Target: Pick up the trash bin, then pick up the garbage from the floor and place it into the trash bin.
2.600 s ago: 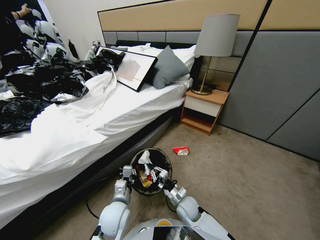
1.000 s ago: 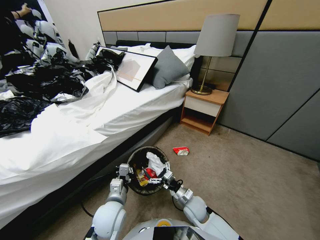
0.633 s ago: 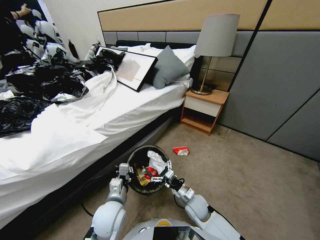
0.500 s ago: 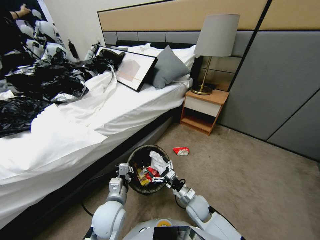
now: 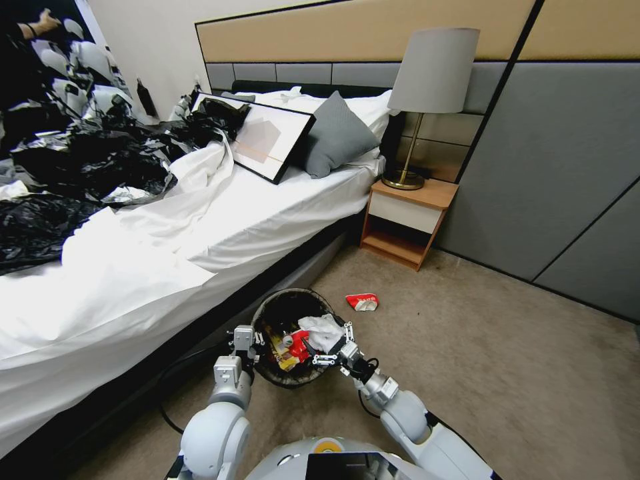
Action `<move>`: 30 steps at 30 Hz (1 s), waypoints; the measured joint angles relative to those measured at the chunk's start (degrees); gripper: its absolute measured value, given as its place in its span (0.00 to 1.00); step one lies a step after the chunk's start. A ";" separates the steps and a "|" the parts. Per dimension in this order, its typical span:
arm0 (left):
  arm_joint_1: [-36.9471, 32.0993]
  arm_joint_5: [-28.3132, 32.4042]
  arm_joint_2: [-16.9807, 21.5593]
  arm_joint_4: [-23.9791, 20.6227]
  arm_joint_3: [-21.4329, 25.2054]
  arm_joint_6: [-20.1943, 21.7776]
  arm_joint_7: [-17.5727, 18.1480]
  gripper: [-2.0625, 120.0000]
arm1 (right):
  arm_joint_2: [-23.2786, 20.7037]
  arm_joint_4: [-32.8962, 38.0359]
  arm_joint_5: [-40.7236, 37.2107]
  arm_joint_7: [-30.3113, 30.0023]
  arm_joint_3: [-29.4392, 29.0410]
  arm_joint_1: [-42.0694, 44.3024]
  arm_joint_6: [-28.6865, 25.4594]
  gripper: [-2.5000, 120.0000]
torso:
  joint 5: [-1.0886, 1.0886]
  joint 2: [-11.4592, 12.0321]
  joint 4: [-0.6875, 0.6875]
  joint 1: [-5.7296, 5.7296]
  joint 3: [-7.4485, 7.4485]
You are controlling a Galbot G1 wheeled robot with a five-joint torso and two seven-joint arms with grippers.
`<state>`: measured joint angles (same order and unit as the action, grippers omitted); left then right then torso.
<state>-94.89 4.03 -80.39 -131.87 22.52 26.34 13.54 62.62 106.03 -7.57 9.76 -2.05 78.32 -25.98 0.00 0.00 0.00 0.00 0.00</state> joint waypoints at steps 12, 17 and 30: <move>-0.17 0.28 -0.51 0.67 0.05 0.09 0.80 0.02 | 0.06 0.19 4.10 -1.81 -1.93 -0.19 -2.39 0.84 | 0.00 0.00 0.00 0.00 0.00; -0.12 0.25 -0.56 0.78 -0.15 0.19 0.84 0.02 | 0.39 0.09 5.71 -2.28 -2.18 -0.35 -3.02 0.84 | 0.00 0.00 0.00 0.00 0.00; -1.23 0.45 -0.44 0.26 -1.64 1.08 0.59 0.02 | 2.68 -0.72 9.23 -5.63 -1.96 -2.32 -3.50 0.84 | 0.00 0.00 -0.01 0.00 0.00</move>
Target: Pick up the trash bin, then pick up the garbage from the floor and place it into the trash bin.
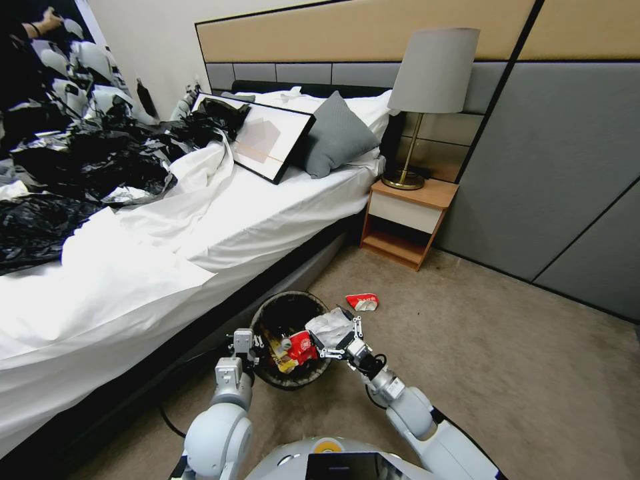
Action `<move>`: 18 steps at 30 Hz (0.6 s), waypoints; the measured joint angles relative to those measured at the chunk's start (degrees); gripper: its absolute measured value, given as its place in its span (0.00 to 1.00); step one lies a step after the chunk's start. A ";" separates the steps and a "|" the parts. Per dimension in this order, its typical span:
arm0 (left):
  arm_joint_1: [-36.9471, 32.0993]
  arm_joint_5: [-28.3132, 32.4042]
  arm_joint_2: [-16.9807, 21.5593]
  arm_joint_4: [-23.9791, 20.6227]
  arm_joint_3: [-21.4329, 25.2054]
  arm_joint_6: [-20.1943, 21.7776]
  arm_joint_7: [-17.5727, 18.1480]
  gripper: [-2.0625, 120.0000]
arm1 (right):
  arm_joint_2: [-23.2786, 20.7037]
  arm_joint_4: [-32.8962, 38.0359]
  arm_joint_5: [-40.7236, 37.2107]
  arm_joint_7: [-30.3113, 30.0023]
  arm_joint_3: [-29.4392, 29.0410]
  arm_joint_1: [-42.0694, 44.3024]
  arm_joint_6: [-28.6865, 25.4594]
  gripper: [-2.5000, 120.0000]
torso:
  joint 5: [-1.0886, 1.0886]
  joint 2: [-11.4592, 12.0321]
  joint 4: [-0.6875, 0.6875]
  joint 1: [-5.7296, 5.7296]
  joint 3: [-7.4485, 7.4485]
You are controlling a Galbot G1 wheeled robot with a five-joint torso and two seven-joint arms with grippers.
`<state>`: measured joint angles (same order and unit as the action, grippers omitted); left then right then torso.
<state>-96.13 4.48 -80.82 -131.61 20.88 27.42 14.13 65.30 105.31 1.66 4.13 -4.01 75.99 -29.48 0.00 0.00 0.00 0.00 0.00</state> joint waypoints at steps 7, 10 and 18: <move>-0.31 0.01 0.10 -0.21 -1.17 0.42 -0.16 0.02 | -0.41 0.15 0.73 0.03 1.39 -0.76 0.55 0.84 | 0.00 0.00 0.00 0.00 0.00; -0.47 -0.49 0.04 -0.21 -1.83 0.42 -0.18 0.02 | -0.20 -0.03 1.77 0.80 2.21 -1.01 0.62 0.84 | 0.00 0.00 0.00 0.00 0.00; -0.56 -1.36 -0.23 -0.03 -3.01 0.36 -0.24 0.02 | 0.39 0.08 4.07 2.72 4.05 -0.81 0.79 0.84 | 0.00 0.00 0.00 0.00 0.00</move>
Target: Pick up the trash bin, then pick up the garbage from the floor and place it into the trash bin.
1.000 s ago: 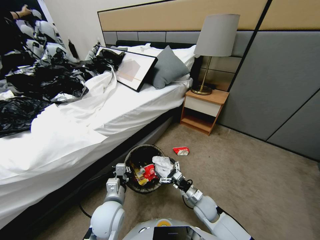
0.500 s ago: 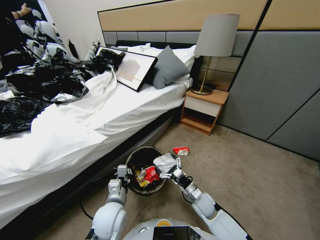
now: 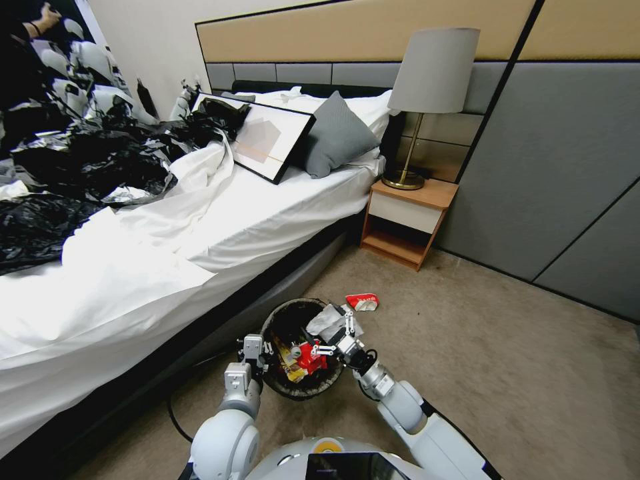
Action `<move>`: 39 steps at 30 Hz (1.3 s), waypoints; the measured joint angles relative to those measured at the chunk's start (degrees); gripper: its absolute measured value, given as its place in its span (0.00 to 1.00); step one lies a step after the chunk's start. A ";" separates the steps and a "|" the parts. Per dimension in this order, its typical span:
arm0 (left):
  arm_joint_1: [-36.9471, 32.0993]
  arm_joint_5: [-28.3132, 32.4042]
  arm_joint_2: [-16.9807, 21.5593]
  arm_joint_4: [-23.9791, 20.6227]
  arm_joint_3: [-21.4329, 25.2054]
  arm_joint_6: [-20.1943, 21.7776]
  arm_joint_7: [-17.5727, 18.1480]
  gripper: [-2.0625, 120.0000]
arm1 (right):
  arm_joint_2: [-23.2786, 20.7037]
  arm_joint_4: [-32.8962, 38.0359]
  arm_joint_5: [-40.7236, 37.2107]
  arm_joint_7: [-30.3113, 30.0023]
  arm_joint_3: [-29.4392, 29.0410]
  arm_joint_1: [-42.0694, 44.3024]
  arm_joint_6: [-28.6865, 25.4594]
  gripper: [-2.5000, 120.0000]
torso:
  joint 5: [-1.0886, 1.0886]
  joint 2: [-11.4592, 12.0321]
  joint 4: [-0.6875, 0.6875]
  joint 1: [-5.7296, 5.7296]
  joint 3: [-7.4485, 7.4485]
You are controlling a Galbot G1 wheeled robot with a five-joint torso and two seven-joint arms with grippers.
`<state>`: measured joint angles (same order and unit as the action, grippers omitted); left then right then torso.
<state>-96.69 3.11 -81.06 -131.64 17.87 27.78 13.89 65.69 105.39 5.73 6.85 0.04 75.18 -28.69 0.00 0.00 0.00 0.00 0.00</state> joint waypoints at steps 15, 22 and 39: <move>0.44 -0.27 -0.47 0.35 -0.41 -0.05 -0.03 0.02 | 0.16 -0.90 3.68 1.46 3.99 1.00 0.00 0.84 | 0.00 0.00 0.00 0.00 0.00; 1.02 0.66 -0.57 0.17 -0.07 0.20 -0.01 0.02 | -0.26 -1.98 5.42 2.31 4.59 2.12 -1.41 0.84 | -0.01 0.00 0.00 0.00 0.00; 2.90 3.76 -0.72 -0.74 2.44 1.96 0.92 0.02 | -3.00 -3.52 5.45 3.14 3.40 5.22 -4.18 0.84 | 0.00 0.00 0.00 0.00 0.00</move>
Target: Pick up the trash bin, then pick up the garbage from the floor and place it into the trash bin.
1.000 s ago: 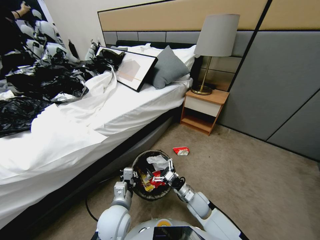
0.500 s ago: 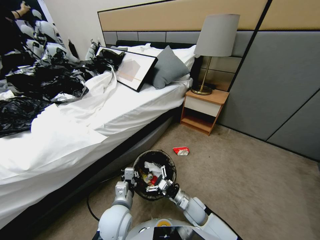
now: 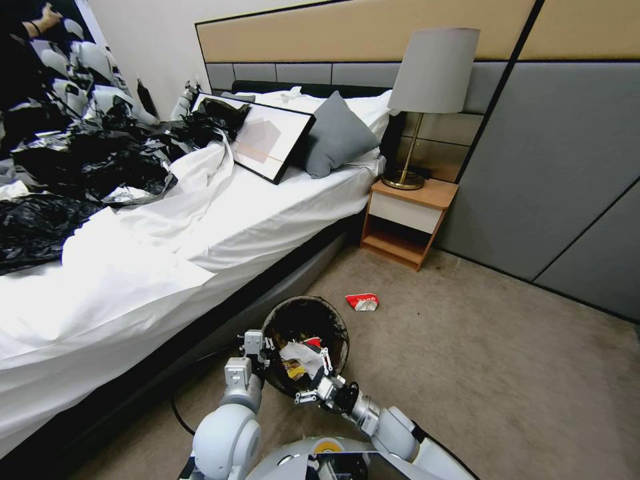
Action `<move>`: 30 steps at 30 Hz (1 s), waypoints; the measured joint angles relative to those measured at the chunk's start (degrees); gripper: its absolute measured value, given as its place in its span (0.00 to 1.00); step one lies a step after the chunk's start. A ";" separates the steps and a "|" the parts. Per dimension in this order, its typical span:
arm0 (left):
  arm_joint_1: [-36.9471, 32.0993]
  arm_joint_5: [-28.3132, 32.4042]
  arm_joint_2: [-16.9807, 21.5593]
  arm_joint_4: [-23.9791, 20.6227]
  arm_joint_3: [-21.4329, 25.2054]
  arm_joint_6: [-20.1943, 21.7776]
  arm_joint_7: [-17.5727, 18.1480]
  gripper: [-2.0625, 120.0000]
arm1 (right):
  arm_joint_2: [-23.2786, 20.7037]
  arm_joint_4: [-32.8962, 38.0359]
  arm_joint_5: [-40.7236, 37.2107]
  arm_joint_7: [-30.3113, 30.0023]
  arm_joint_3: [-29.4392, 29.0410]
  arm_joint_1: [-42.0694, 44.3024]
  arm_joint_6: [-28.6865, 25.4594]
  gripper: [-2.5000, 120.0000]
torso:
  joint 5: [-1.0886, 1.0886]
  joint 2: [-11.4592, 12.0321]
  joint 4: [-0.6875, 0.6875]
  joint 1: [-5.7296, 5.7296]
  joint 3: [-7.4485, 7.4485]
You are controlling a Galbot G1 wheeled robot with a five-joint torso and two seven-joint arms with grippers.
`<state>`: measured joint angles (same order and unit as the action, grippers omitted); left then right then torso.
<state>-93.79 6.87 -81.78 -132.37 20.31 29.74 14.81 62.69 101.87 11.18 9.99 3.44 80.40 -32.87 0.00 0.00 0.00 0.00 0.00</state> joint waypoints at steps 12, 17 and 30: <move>0.97 3.61 0.29 -0.93 1.44 1.61 1.21 0.02 | -1.80 -0.92 -0.39 0.02 -2.05 2.71 -1.65 0.84 | 0.00 0.00 0.00 0.00 0.00; 1.33 4.39 0.48 -1.08 1.95 2.04 1.49 0.02 | -1.97 -0.57 -0.87 -0.04 -2.68 3.58 -1.87 0.84 | 0.00 0.00 0.00 0.00 0.00; 0.58 3.83 0.63 0.58 1.84 1.54 1.55 0.02 | 0.29 3.60 -3.92 -0.48 -5.05 2.66 -1.79 0.84 | -0.01 0.00 -0.01 0.00 0.00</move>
<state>-93.20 10.70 -81.14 -131.79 22.16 31.28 16.36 62.98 105.47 7.26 9.52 -1.61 83.06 -34.65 -0.01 0.00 -0.01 0.00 0.00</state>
